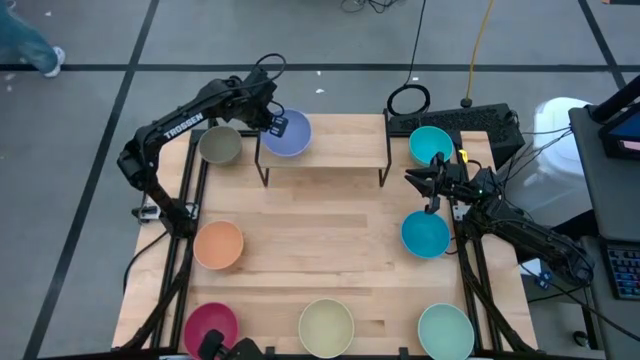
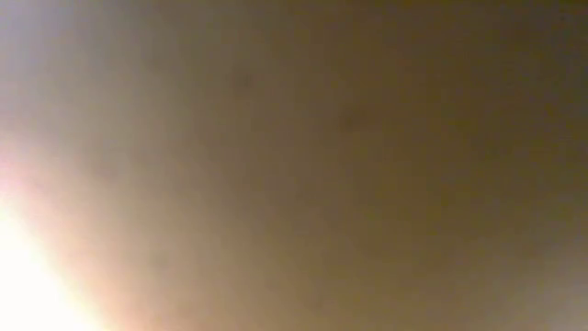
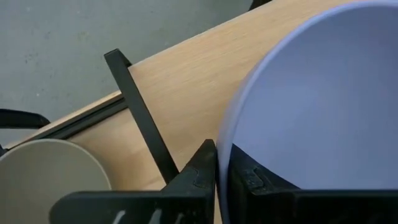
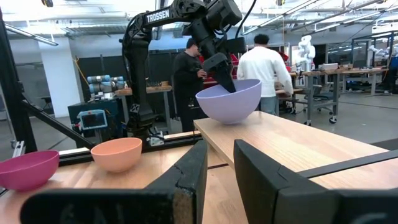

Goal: Place and stack bowls onto a shelf
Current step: Put the purple bowl on the shelf, then put the blue bowl on the shelf

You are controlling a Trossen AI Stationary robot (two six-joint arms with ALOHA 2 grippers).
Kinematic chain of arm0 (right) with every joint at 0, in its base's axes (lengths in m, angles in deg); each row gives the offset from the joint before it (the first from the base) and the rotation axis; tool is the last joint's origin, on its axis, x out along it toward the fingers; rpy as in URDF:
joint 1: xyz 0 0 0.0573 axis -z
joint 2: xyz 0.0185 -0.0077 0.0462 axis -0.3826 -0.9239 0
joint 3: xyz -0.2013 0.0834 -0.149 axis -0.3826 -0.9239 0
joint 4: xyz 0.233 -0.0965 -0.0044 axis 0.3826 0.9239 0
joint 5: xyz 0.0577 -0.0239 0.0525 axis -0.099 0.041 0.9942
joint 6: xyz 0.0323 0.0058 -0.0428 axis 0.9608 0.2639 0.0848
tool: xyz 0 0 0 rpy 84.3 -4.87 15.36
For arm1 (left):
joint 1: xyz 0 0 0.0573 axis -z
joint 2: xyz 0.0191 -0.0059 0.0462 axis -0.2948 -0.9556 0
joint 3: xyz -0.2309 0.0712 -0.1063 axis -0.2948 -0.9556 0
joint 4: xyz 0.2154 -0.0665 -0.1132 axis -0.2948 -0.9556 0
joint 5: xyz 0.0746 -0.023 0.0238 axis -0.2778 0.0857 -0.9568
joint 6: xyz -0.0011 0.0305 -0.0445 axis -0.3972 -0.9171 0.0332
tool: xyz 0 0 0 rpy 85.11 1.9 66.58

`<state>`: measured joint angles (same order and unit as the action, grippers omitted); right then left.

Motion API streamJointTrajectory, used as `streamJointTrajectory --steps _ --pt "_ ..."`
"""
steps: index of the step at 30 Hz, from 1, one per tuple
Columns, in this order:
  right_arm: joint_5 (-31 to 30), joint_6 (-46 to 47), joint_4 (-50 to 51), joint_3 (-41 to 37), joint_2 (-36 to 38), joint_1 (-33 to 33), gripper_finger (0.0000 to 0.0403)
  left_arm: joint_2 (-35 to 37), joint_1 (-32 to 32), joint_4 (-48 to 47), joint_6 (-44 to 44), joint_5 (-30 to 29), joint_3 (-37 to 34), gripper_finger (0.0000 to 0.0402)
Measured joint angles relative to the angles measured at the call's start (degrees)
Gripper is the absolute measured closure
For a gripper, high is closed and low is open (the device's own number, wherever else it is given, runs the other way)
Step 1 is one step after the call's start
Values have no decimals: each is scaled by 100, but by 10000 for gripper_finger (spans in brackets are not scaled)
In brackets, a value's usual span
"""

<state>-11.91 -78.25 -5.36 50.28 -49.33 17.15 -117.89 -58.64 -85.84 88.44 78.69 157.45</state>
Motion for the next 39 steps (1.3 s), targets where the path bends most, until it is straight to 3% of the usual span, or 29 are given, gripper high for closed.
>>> streamJointTrajectory --steps 15,22,29,34,39 --pt "1 0 0 0 0 -1 328 0 153 3 -350 -1 0 290" --pt "2 0 -2 0 2 -1 328 93 153 -11 -495 -2 18 282" --pt "0 -147 62 115 0 1 328 269 194 -146 -784 7 609 282" --pt "-30 -783 1270 833 -6 1 328 519 388 -238 -882 23 1189 282" --pt "-174 -1464 3262 1915 -7 -1 328 909 801 -659 -1366 25 1626 282"
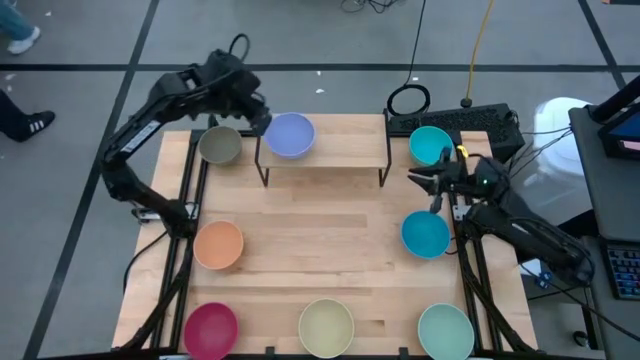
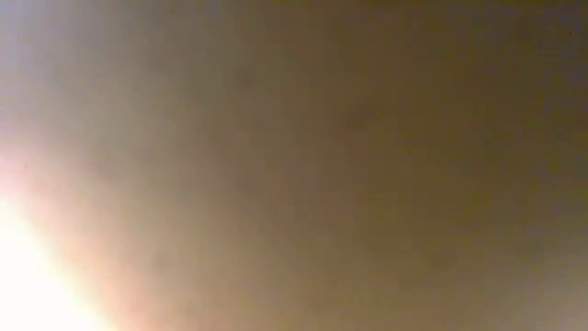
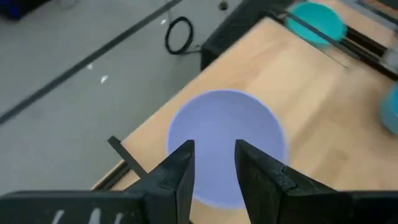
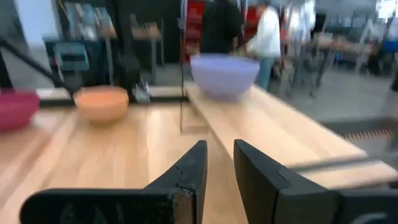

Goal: Place and stack bowls onto a shelf
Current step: Put the blue bowl on the shelf

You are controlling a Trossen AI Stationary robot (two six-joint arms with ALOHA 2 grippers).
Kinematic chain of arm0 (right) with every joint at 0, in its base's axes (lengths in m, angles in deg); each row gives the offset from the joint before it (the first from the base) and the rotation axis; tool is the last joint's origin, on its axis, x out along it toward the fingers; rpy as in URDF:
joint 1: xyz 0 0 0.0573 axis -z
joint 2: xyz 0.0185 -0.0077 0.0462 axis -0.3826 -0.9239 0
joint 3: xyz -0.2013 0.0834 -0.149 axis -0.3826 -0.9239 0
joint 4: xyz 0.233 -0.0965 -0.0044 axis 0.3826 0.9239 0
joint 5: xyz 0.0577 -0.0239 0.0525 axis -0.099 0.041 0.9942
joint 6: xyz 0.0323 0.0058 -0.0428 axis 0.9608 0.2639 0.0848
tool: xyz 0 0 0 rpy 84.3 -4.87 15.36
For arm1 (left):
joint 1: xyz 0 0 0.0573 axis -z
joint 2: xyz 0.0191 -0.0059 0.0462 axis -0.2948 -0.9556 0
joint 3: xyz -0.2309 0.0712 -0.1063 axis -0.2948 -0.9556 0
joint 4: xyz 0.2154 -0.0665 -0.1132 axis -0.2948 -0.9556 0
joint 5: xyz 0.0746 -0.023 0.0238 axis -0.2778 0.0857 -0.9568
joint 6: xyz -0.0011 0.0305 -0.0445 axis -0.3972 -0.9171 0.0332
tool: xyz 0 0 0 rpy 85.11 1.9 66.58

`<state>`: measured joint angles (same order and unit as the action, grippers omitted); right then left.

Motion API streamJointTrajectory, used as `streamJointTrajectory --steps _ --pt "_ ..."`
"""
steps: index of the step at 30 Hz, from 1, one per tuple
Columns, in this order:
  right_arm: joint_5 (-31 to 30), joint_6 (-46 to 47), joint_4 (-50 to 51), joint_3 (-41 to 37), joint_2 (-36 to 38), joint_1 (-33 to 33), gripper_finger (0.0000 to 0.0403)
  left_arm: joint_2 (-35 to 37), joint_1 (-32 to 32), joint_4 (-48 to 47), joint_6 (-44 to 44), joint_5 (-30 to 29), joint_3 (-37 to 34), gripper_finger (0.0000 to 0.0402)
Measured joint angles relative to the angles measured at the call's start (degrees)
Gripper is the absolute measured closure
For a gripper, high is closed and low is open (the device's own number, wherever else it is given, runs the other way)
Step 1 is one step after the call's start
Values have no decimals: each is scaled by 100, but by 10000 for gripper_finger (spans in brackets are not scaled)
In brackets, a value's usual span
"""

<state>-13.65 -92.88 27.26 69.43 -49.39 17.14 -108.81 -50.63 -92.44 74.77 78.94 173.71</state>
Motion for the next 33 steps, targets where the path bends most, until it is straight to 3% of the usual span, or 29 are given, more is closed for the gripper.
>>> streamJointTrajectory --steps 8,17,25,33 --pt "-667 -624 3037 1849 -163 0 328 528 1009 -644 -79 -284 31 282" --pt "-1045 -297 5655 3274 -595 0 328 840 2067 -1262 419 -824 31 282" --pt "-1054 6 7358 3541 -1086 2 328 932 2781 -1384 693 -923 31 282" --pt "-1053 390 7511 3360 -1767 1 328 928 3225 -1411 783 -1127 -46 282"
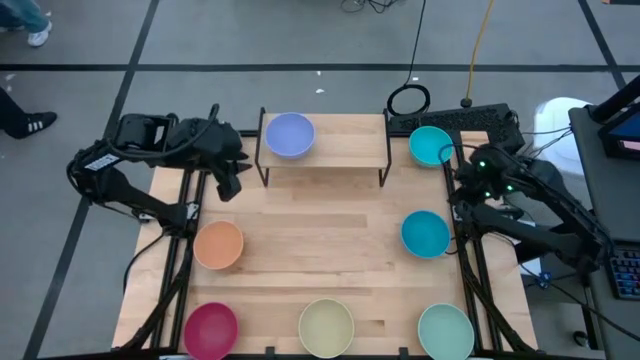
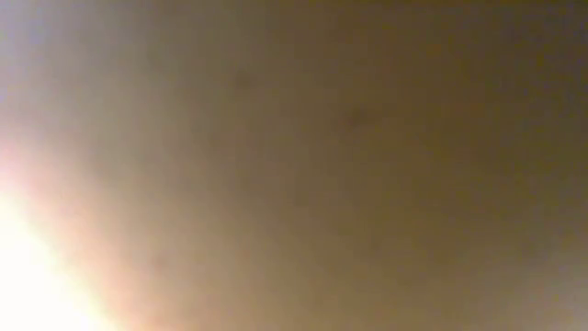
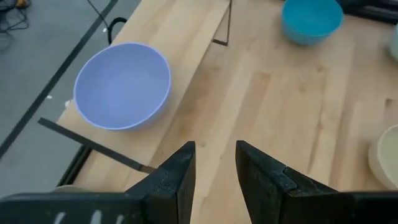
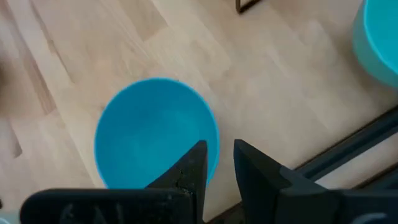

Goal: Place and stack bowls onto a shelf
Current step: Put the blue bowl on the shelf

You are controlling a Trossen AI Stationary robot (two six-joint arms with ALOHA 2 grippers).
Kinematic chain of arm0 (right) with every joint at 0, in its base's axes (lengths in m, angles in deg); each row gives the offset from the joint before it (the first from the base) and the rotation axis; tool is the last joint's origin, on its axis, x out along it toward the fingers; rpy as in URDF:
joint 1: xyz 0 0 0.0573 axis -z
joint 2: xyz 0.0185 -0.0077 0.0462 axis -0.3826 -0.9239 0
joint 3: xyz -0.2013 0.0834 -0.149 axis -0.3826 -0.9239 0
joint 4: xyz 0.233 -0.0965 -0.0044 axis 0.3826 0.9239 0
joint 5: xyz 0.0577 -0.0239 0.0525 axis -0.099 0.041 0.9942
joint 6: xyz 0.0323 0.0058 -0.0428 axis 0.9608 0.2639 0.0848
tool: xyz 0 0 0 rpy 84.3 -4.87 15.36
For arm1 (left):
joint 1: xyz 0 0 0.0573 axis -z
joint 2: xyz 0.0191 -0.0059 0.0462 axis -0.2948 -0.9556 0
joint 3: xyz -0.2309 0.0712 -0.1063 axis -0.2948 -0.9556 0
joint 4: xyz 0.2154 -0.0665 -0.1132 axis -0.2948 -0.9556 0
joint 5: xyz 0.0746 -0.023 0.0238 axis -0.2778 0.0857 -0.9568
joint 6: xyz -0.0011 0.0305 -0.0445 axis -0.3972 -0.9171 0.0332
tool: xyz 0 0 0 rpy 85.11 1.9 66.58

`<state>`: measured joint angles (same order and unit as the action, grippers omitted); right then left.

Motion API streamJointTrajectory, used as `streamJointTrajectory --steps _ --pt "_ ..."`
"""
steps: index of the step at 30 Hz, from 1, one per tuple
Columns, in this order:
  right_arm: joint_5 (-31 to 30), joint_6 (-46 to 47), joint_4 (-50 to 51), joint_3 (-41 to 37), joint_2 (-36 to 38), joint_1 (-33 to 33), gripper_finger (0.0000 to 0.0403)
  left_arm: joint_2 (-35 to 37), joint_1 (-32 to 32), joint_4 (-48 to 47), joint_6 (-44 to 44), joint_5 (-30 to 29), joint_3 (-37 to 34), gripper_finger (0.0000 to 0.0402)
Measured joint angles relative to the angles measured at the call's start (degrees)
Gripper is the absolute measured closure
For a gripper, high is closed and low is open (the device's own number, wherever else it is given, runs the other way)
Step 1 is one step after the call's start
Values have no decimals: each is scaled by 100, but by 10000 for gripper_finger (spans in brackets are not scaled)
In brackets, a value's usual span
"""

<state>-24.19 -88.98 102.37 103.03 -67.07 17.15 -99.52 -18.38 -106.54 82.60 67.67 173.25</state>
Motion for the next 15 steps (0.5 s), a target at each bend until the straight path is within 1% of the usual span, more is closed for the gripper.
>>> streamJointTrajectory --steps 3,9,15 --pt "-1 0 -25 -46 -285 1 328 -7 83 -1 29 -125 -55 282" --pt "3 -395 -22 -126 -825 -1 328 -1 105 -5 -5 -132 -73 282" --pt "12 -685 -19 -290 -1182 -1 328 -3 105 -5 -5 -137 -74 282"
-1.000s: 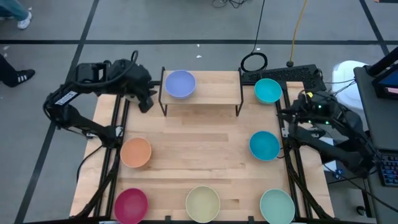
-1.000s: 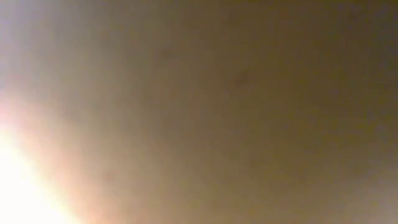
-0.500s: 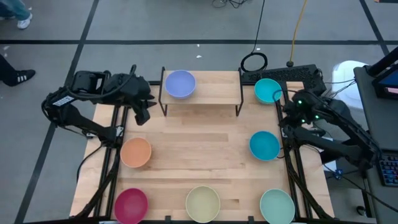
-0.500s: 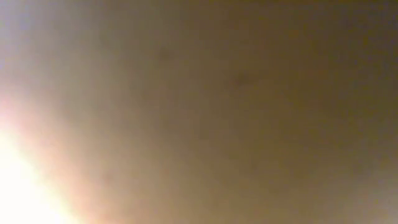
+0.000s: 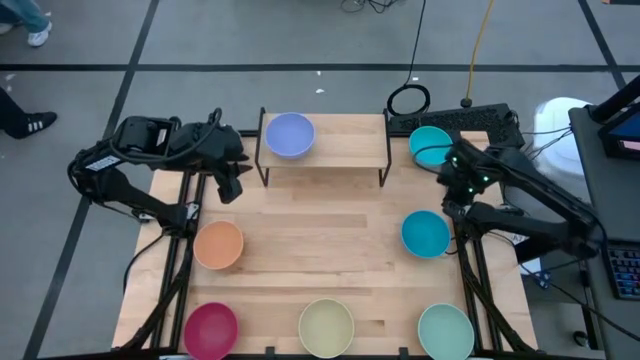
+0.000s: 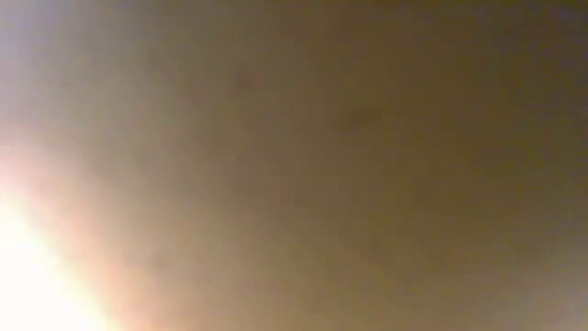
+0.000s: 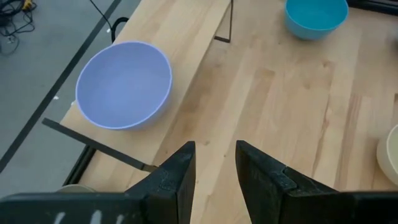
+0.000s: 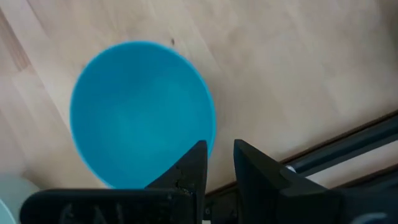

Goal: Place and stack bowls onto a shelf
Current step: Put the blue bowl on the shelf

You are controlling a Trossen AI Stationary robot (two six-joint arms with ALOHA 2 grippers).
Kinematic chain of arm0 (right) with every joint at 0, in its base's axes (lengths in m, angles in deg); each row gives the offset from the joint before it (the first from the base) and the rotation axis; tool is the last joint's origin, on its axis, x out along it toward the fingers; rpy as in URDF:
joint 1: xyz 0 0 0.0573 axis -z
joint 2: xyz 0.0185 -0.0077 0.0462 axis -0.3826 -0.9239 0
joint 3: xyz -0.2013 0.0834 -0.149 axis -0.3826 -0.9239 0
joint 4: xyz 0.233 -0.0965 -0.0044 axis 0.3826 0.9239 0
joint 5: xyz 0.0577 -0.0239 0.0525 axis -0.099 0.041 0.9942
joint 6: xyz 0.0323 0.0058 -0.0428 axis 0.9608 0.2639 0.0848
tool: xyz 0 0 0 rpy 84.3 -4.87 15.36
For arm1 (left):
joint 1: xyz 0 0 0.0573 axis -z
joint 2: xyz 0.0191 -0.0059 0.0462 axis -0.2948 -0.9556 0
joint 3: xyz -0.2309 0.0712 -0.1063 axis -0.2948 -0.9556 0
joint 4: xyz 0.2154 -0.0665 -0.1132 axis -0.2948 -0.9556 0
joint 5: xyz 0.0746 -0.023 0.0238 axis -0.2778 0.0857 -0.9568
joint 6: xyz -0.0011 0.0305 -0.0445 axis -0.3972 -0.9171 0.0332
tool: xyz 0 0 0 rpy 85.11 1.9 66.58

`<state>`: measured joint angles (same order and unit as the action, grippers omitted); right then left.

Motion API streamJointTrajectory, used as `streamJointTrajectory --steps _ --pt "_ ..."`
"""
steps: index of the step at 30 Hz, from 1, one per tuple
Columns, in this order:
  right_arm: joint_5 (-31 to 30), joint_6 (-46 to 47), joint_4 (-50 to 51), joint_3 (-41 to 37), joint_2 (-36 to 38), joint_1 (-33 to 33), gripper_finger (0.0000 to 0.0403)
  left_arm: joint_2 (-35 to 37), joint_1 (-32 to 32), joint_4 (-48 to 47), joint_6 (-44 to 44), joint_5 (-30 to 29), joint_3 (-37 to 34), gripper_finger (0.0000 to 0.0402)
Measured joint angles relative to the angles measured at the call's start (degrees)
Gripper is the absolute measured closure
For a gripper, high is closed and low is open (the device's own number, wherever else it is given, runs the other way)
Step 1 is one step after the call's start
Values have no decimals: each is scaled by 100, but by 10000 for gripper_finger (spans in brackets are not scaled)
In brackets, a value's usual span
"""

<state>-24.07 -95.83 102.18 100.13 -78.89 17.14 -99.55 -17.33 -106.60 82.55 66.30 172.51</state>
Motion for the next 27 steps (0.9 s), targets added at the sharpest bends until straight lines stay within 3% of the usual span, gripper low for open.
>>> streamJointTrajectory --steps 21,27 --pt "-10 75 -855 -456 -1211 -1211 328 0 -4 6 -55 0 0 282" --pt "-343 -89 -1112 -456 -1585 -1471 328 0 -4 6 -55 0 0 282"
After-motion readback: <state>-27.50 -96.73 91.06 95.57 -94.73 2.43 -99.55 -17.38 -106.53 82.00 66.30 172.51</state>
